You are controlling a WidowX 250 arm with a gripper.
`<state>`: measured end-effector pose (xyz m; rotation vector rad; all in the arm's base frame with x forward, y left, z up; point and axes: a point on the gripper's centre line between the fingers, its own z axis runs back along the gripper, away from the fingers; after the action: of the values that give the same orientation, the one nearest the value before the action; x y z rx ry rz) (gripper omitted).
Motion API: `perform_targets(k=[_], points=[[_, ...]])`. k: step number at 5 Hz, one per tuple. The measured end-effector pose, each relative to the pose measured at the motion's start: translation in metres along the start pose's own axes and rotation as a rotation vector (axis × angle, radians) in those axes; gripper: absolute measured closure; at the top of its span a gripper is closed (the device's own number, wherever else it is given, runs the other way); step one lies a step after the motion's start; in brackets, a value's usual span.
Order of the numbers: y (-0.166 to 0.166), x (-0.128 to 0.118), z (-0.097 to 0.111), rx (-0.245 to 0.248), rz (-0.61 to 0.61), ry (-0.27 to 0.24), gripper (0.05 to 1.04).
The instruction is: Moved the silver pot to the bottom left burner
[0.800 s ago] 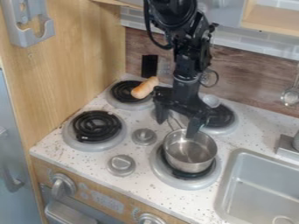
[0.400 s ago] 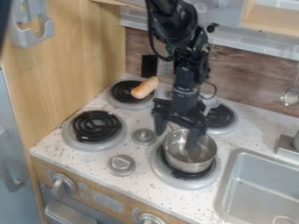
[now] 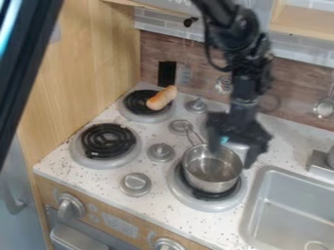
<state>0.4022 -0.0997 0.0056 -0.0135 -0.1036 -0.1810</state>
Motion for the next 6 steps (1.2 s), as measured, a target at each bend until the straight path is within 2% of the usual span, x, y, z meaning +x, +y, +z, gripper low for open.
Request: perform_targets(k=[1, 2, 4, 5, 6], points=[[-0.006, 0.006, -0.009, -0.008, 0.017, 0.021, 0.085], [-0.009, 0.007, -0.017, 0.017, 0.020, 0.046, 0.085], [-0.009, -0.007, -0.052, 0.065, 0.064, 0.165, 0.092], [-0.007, -0.009, -0.058, 0.078, 0.076, 0.183, 0.166], [-0.008, -0.008, -0.058, 0.073, 0.077, 0.176, 0.459]])
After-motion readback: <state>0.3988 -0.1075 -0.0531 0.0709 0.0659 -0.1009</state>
